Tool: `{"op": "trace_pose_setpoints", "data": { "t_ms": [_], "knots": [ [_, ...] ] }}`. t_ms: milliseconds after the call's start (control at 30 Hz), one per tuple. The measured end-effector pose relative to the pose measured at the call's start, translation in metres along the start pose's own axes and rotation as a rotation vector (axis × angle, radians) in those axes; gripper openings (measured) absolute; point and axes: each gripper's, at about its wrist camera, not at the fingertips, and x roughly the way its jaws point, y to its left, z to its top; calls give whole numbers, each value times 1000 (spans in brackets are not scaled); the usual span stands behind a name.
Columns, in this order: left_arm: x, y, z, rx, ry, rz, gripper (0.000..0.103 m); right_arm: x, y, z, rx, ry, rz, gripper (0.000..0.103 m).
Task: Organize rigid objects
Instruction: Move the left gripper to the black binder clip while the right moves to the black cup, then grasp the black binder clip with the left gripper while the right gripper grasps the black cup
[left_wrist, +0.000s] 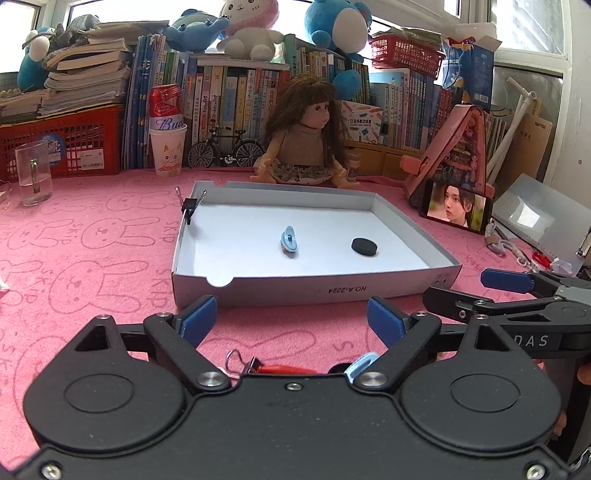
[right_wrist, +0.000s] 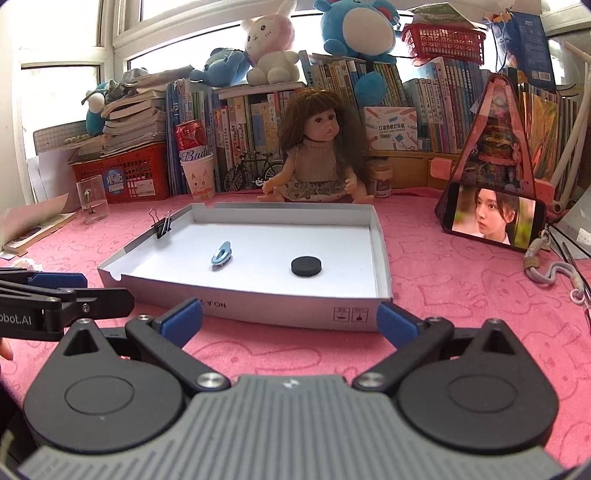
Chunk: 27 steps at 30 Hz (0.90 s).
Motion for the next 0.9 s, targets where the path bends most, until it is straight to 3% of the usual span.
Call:
{"op": "trace_pose_setpoints", "data": {
  "t_ms": [233, 600, 700, 900],
  "knots": [
    [-10, 0, -19, 27, -14, 44, 86, -8, 4, -18, -46, 11, -40, 103],
    [-32, 19, -33, -4, -5, 68, 47, -20, -6, -37, -24, 3, -96, 103],
    [-35, 23, -39, 2, 18, 70, 41, -24, -11, -43, -29, 16, -121, 103],
    [-31, 22, -45, 13, 44, 73, 40, -26, -16, -50, -25, 38, -148, 103]
  ]
}}
